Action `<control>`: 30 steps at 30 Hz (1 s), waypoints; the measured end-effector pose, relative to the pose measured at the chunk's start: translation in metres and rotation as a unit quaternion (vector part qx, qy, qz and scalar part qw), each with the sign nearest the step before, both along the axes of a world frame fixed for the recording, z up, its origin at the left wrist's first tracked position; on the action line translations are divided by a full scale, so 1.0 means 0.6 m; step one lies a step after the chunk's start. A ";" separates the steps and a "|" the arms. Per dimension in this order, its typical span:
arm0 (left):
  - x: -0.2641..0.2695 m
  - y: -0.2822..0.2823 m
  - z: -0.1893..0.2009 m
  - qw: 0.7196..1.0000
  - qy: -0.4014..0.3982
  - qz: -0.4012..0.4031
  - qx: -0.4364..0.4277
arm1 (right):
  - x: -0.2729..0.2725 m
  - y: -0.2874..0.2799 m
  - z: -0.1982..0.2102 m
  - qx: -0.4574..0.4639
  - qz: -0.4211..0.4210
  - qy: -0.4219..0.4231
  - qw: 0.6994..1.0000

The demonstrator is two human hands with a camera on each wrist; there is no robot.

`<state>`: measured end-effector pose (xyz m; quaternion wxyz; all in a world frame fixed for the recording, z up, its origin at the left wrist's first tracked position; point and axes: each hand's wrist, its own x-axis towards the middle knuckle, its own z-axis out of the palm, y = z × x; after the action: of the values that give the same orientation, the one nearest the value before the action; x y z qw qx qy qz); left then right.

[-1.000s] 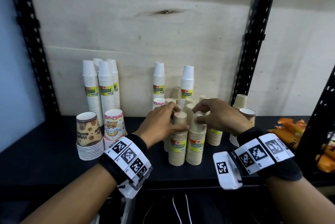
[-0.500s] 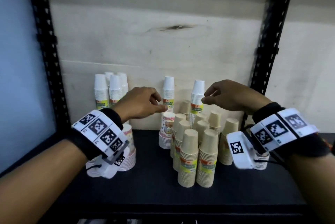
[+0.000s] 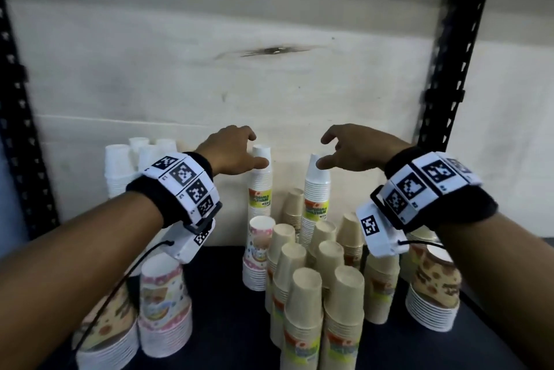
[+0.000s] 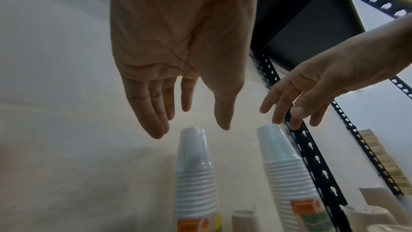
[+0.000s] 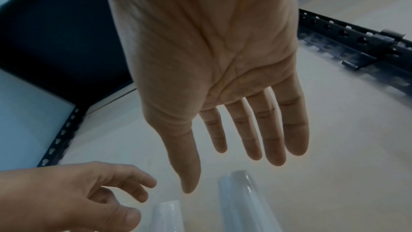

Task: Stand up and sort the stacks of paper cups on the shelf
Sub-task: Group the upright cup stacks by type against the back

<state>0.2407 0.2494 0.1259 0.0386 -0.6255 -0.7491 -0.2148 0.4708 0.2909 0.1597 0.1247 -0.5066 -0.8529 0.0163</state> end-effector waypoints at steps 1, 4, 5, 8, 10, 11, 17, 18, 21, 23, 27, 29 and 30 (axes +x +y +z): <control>-0.003 0.012 0.001 1.000 0.005 0.002 -0.002 | -0.004 0.008 -0.002 -0.001 0.004 -0.005 1.000; -0.013 0.038 0.000 1.000 0.008 -0.012 -0.017 | -0.018 0.030 -0.009 -0.011 0.014 -0.022 1.000; -0.016 0.044 0.000 1.000 0.002 -0.021 -0.023 | -0.022 0.037 -0.013 -0.016 0.017 -0.028 0.999; -0.020 0.062 -0.004 0.998 -0.022 -0.048 -0.045 | -0.031 0.057 -0.028 -0.023 0.022 -0.047 0.998; -0.023 0.073 -0.011 0.995 -0.045 -0.060 -0.061 | -0.034 0.066 -0.038 -0.032 0.021 -0.059 0.998; -0.024 0.078 -0.015 0.994 -0.064 -0.066 -0.067 | -0.036 0.071 -0.042 -0.039 0.019 -0.061 0.997; -0.024 0.094 -0.035 0.989 -0.087 -0.073 -0.090 | -0.043 0.090 -0.063 -0.127 0.025 0.006 0.992; -0.024 0.095 -0.037 0.990 -0.082 -0.073 -0.090 | -0.043 0.092 -0.066 -0.130 0.027 0.011 0.991; -0.029 0.089 -0.035 0.991 -0.075 -0.075 -0.078 | -0.042 0.093 -0.066 -0.130 0.031 0.020 0.991; -0.035 0.079 -0.030 0.992 -0.079 -0.073 -0.062 | -0.040 0.091 -0.057 -0.123 0.026 0.032 0.992; -0.049 0.045 0.002 0.995 -0.076 -0.065 -0.030 | -0.041 0.074 -0.020 -0.083 0.033 0.065 0.994; -0.054 0.023 0.028 0.995 -0.080 -0.064 -0.008 | -0.043 0.059 0.007 -0.065 0.038 0.081 0.994; -0.057 0.013 0.041 0.995 -0.079 -0.063 0.003 | -0.044 0.051 0.020 -0.057 0.041 0.090 0.994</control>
<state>0.2066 0.2569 0.1507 -0.0323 -0.6527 -0.7079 -0.2681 0.4443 0.3214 0.1718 0.1707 -0.4742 -0.8560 0.1153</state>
